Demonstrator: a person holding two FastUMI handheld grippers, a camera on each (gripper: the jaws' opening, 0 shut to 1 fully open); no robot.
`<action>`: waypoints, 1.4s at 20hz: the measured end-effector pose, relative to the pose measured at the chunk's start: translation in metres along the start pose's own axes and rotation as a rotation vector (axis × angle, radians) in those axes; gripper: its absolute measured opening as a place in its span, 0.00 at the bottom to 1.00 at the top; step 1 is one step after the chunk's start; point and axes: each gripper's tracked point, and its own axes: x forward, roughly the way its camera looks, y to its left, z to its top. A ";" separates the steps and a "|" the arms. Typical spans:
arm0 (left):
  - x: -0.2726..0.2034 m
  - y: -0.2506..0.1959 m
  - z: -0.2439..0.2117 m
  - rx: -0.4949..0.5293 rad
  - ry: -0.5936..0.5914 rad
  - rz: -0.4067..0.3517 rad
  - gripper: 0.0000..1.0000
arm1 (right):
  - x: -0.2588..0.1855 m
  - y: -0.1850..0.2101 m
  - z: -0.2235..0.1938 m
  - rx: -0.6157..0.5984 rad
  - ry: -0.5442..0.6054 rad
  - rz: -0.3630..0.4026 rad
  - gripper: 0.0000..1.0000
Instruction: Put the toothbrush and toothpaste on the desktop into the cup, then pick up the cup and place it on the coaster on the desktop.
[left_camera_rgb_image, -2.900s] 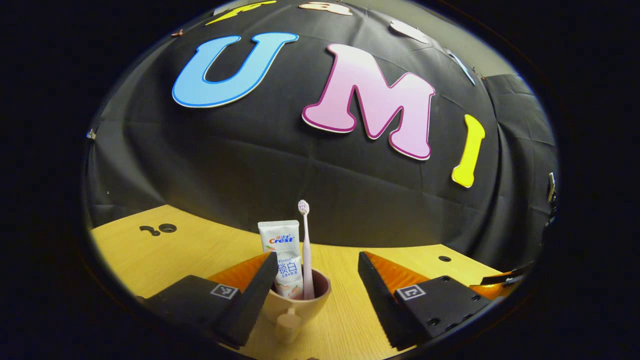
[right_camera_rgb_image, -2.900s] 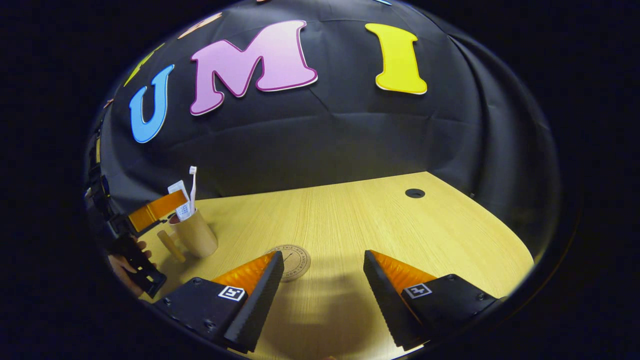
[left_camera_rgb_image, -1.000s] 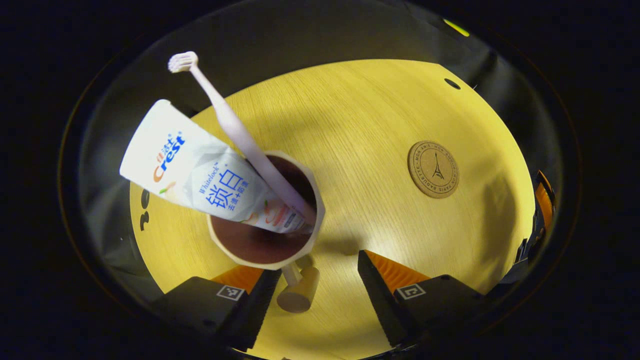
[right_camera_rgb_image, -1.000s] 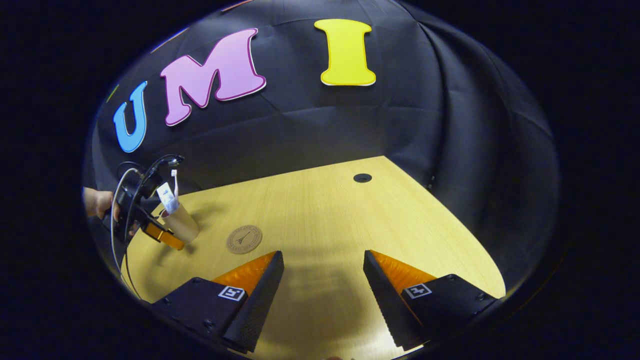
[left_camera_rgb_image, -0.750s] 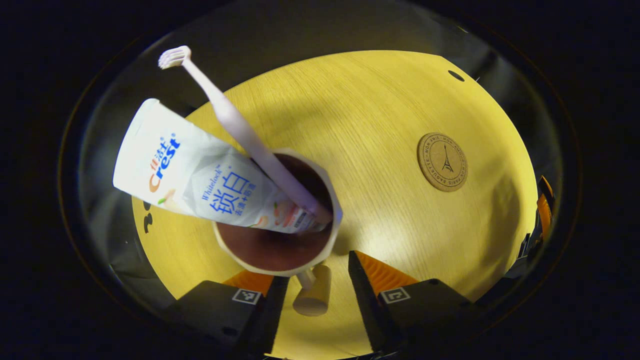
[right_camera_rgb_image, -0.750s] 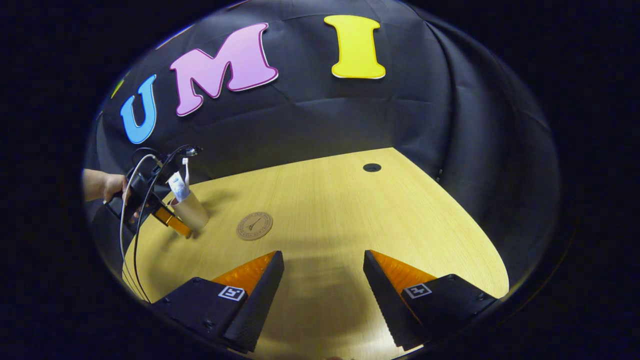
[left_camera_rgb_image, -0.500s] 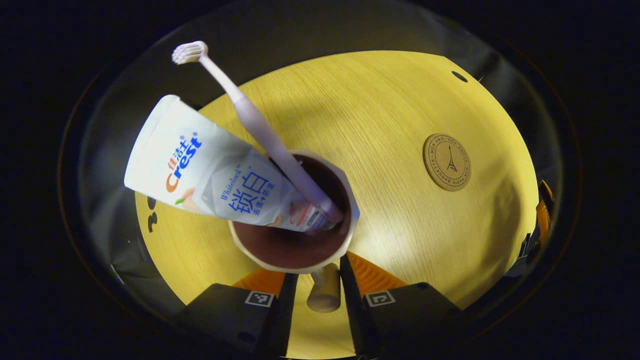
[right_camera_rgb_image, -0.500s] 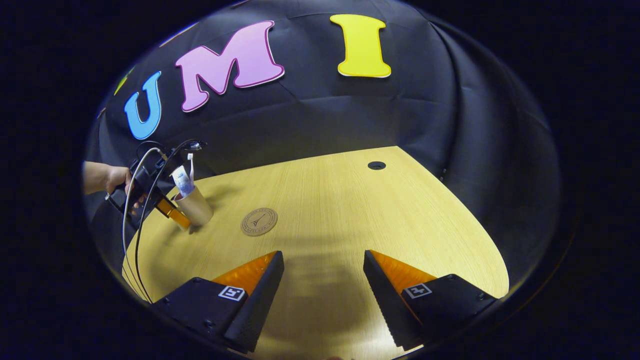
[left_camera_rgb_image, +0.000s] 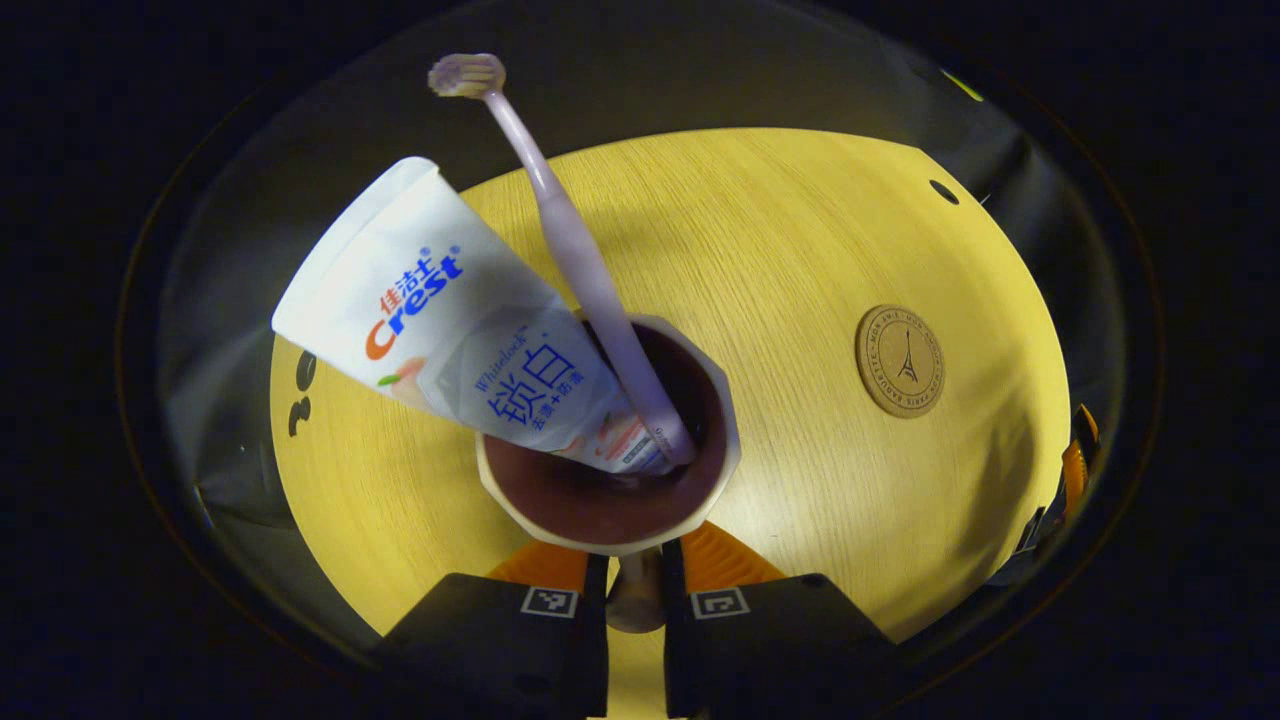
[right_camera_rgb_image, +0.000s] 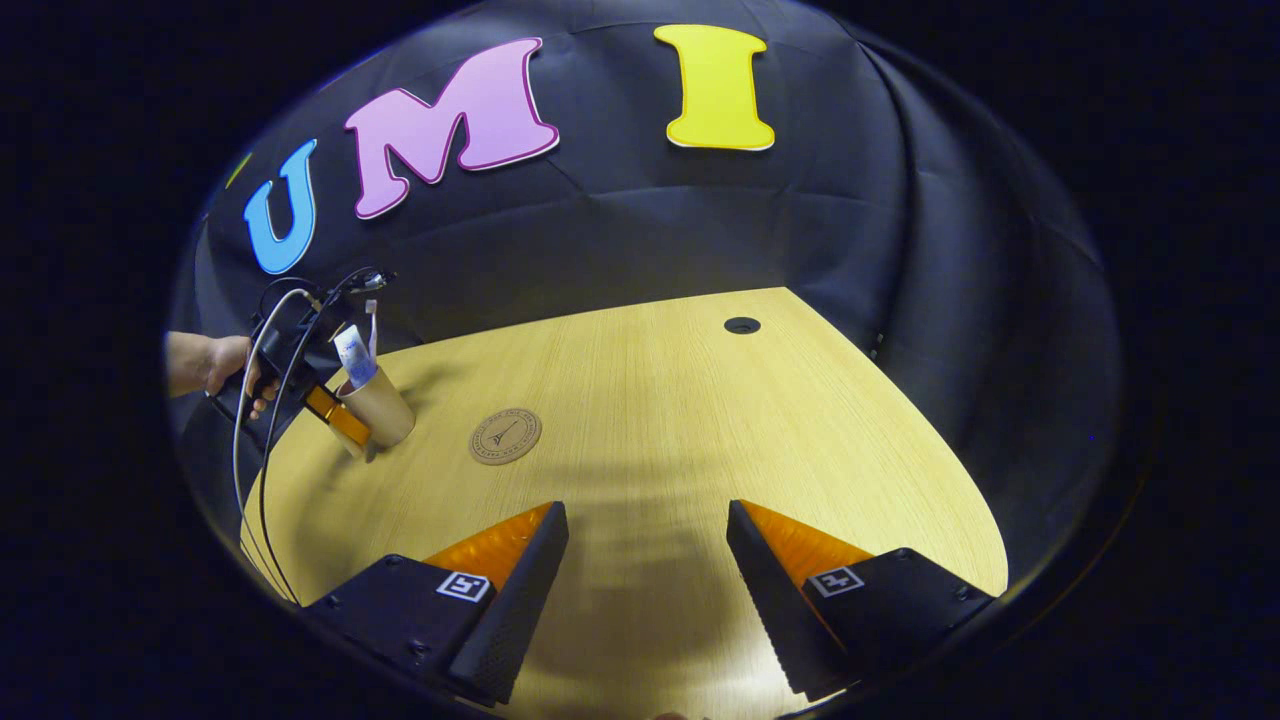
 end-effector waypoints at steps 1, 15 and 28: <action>-0.002 -0.004 0.001 -0.009 -0.017 -0.006 0.26 | 0.000 0.000 0.000 -0.003 0.001 0.002 0.98; -0.038 -0.104 0.038 0.179 -0.111 -0.091 0.25 | -0.023 -0.004 0.011 -0.025 -0.032 -0.002 0.98; -0.005 -0.192 0.055 0.344 -0.036 -0.097 0.30 | -0.057 -0.022 0.011 -0.005 -0.069 -0.039 0.98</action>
